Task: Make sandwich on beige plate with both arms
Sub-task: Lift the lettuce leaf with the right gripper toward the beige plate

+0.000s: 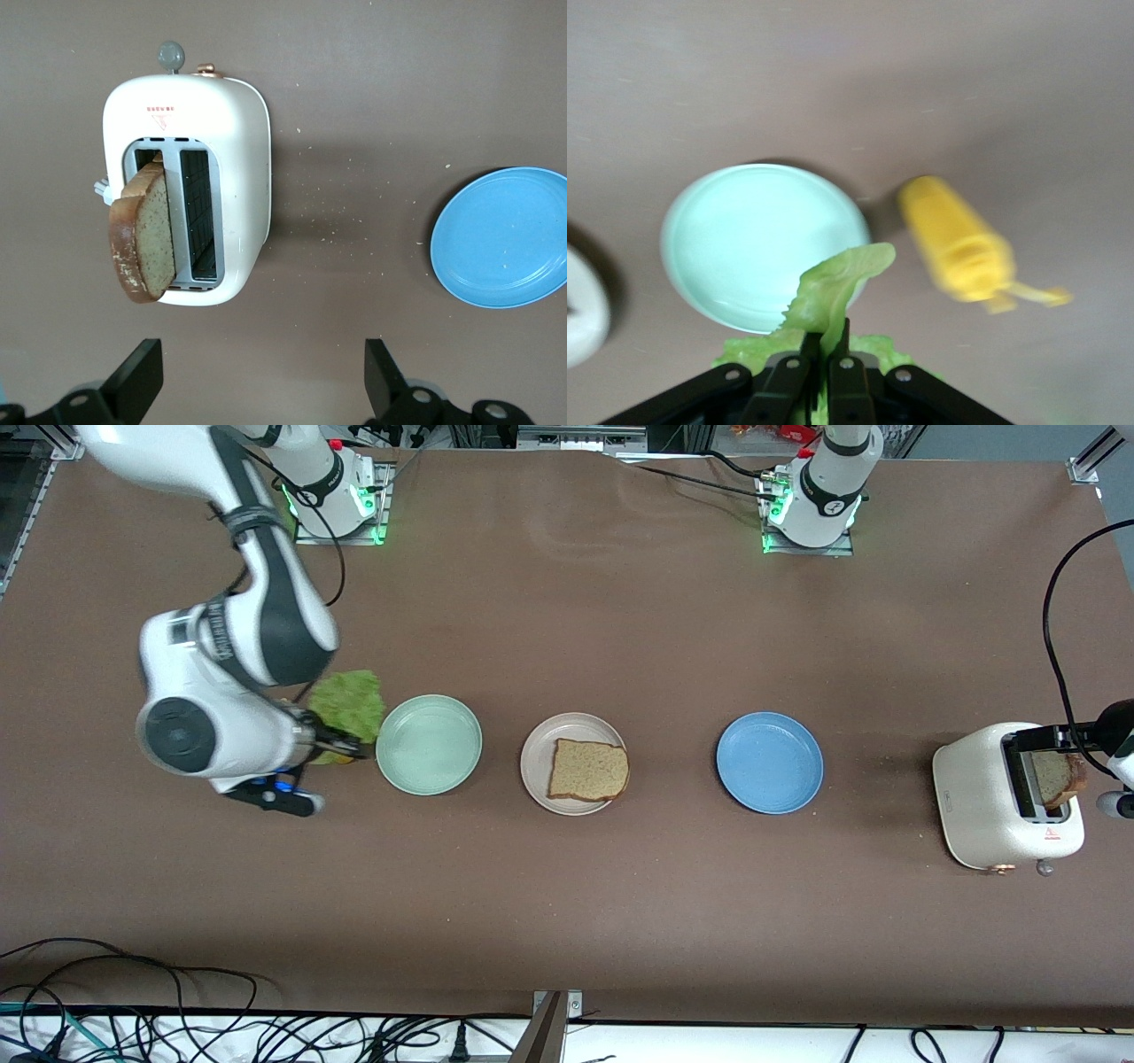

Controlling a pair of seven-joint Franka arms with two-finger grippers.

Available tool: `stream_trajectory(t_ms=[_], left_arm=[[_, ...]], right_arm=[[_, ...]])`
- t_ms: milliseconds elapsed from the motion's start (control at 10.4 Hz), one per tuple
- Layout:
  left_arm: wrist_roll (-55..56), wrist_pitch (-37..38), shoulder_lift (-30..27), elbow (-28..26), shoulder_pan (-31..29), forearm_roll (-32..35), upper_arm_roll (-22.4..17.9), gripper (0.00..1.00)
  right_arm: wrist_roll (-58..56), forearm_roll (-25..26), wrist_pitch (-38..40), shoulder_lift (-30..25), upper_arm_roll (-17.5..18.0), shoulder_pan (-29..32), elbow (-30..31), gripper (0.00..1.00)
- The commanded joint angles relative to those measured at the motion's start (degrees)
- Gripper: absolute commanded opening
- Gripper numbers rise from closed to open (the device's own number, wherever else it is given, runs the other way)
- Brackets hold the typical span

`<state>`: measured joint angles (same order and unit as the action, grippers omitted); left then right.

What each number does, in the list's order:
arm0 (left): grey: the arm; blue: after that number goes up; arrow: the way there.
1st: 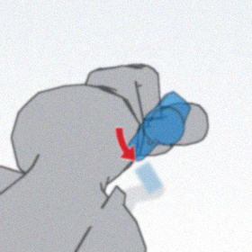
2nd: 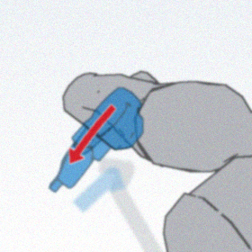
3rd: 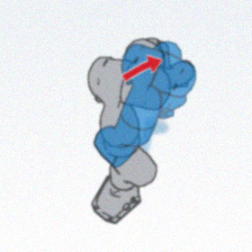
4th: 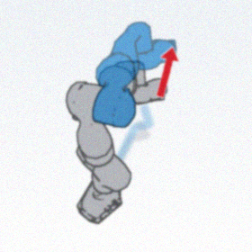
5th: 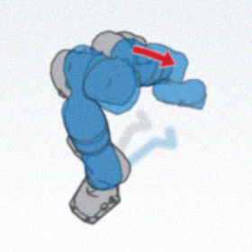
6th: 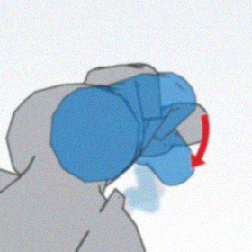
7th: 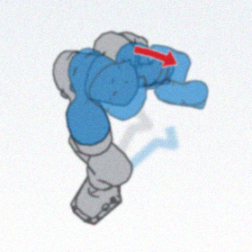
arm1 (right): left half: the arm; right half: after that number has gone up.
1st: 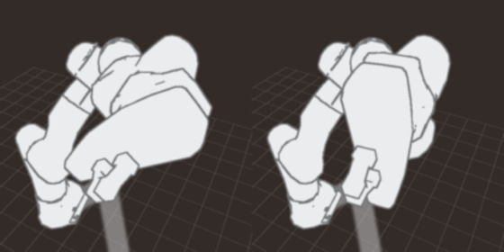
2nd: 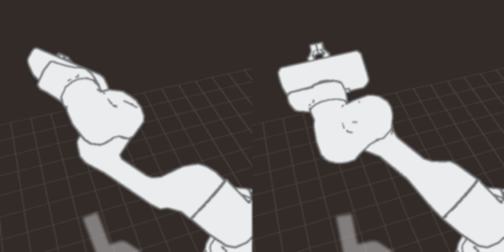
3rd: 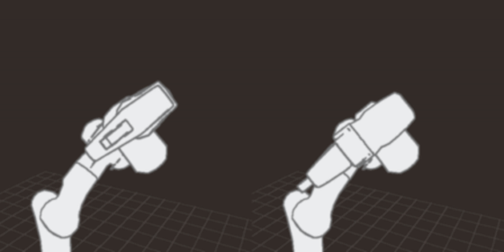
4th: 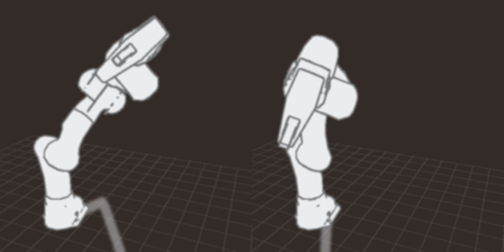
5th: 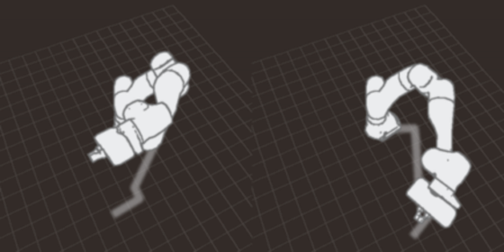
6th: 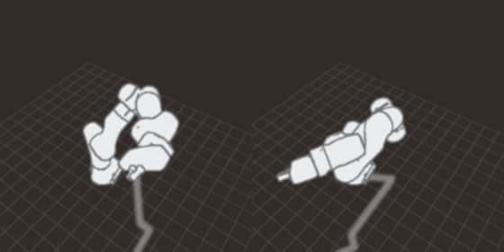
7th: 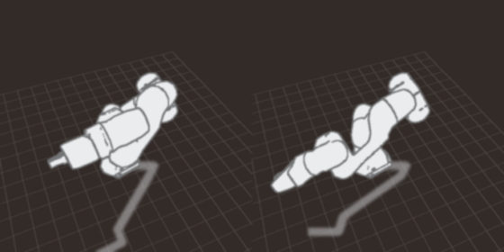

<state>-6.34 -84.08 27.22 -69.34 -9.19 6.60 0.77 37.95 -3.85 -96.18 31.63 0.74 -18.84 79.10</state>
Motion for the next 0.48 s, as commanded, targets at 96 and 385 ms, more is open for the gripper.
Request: stream_trajectory(t_ms=[96, 385], left_arm=[[-1.4, -0.3, -0.4, -0.1, -0.1, 1.6, 0.4, 1.0], [-1.3, -0.3, -0.4, 0.0, 0.0, 1.7, 0.5, 1.0]], right_arm=[[27.5, -1.3, -11.6, 5.4, -0.3, -11.0, -1.8, 0.0], [34.2, -3.6, -28.8, 9.3, 1.1, -13.5, -1.9, 0.0]])
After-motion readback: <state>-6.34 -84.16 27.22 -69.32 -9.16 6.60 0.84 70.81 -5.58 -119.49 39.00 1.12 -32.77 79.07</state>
